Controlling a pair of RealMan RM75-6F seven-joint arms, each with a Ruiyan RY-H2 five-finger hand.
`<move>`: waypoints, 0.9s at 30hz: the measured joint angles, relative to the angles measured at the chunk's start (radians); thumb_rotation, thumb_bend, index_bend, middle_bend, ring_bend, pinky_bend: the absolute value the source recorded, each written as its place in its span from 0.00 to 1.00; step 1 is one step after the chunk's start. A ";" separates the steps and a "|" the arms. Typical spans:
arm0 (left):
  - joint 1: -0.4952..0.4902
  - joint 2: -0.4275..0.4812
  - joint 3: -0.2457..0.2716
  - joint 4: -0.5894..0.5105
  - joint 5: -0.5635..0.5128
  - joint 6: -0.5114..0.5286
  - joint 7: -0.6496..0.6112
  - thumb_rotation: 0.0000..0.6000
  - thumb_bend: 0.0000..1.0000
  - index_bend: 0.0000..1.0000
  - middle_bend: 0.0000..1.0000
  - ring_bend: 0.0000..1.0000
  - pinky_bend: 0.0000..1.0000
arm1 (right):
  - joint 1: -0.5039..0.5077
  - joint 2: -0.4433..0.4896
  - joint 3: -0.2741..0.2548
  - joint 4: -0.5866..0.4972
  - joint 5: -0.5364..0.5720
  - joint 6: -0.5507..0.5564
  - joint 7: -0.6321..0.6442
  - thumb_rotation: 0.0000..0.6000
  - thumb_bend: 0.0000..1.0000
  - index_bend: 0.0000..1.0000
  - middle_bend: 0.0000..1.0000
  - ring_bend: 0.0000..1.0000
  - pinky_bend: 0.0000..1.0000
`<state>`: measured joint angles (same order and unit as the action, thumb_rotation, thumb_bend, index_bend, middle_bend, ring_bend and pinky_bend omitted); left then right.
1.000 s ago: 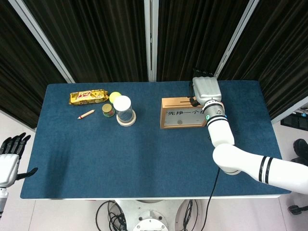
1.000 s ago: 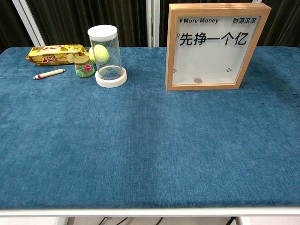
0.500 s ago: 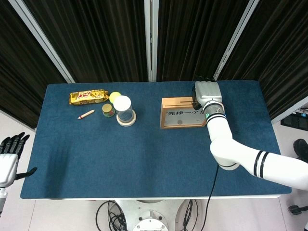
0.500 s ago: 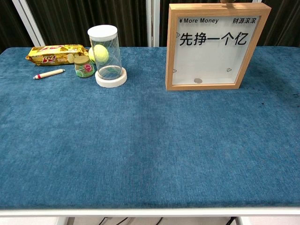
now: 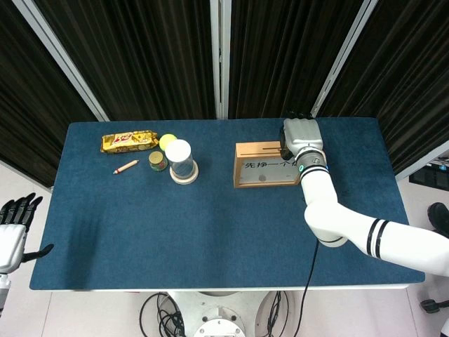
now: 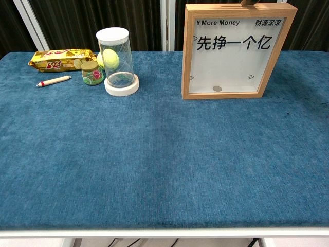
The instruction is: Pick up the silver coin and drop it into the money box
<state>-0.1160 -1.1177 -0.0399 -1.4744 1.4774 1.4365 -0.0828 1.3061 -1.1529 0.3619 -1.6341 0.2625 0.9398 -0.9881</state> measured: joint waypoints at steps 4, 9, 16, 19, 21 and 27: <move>0.001 0.003 -0.001 -0.002 -0.003 0.000 0.001 1.00 0.12 0.05 0.00 0.00 0.00 | 0.006 -0.008 -0.011 0.010 0.004 -0.004 -0.001 1.00 0.37 0.74 0.00 0.00 0.00; 0.000 0.004 -0.002 -0.002 -0.004 -0.001 0.000 1.00 0.12 0.05 0.00 0.00 0.00 | 0.010 -0.010 -0.014 0.017 0.006 -0.017 0.007 1.00 0.37 0.59 0.00 0.00 0.00; -0.003 0.003 -0.004 0.002 -0.005 -0.005 -0.001 1.00 0.12 0.05 0.01 0.00 0.00 | 0.006 0.007 -0.022 0.014 0.005 -0.047 0.023 1.00 0.36 0.16 0.00 0.00 0.00; -0.004 0.003 -0.005 0.001 -0.005 -0.006 0.000 1.00 0.12 0.05 0.00 0.00 0.00 | 0.004 0.015 -0.025 0.012 0.001 -0.057 0.033 1.00 0.36 0.10 0.00 0.00 0.00; -0.004 0.003 -0.006 -0.001 -0.006 -0.004 0.001 1.00 0.12 0.05 0.00 0.00 0.00 | 0.001 0.018 -0.024 0.010 -0.012 -0.060 0.047 1.00 0.36 0.08 0.00 0.00 0.00; -0.004 0.008 -0.006 -0.011 -0.005 -0.002 0.008 1.00 0.12 0.05 0.00 0.00 0.00 | -0.030 0.064 -0.014 -0.042 -0.086 -0.079 0.115 1.00 0.36 0.06 0.00 0.00 0.00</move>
<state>-0.1195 -1.1098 -0.0462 -1.4851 1.4720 1.4341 -0.0748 1.2760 -1.0889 0.3477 -1.6756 0.1770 0.8606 -0.8734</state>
